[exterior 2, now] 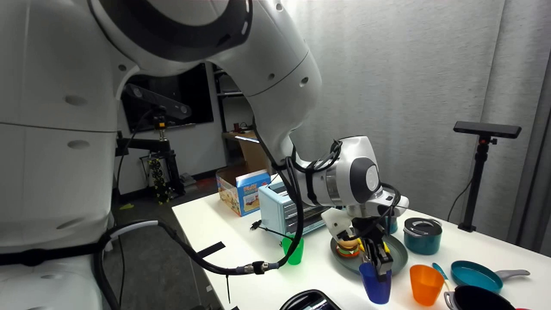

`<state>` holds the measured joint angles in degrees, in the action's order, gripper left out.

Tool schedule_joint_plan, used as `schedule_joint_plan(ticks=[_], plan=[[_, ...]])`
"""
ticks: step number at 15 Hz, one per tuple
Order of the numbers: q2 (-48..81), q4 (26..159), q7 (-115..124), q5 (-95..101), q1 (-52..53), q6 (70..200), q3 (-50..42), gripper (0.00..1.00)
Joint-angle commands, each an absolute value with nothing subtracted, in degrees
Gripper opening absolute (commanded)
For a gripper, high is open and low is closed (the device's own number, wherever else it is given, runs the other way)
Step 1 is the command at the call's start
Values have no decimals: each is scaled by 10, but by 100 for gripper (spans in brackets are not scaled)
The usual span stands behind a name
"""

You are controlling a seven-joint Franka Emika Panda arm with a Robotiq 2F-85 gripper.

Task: Pour the contents of the bowl and the blue cup onto the plate

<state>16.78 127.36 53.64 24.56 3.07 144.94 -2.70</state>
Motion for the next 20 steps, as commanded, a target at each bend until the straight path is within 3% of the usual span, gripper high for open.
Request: schedule_joint_plan(ticks=[1,8,9,10,18,20], plan=[[189,1271,507,203,35,1491,-35,1],[226,1267,486,167,52,1516,-39,1],[229,1265,486,165,56,1514,-40,29],[231,1266,488,164,58,1514,-40,30],[198,1284,546,230,118,1511,-85,90],[175,1292,587,291,151,1508,-109,100]])
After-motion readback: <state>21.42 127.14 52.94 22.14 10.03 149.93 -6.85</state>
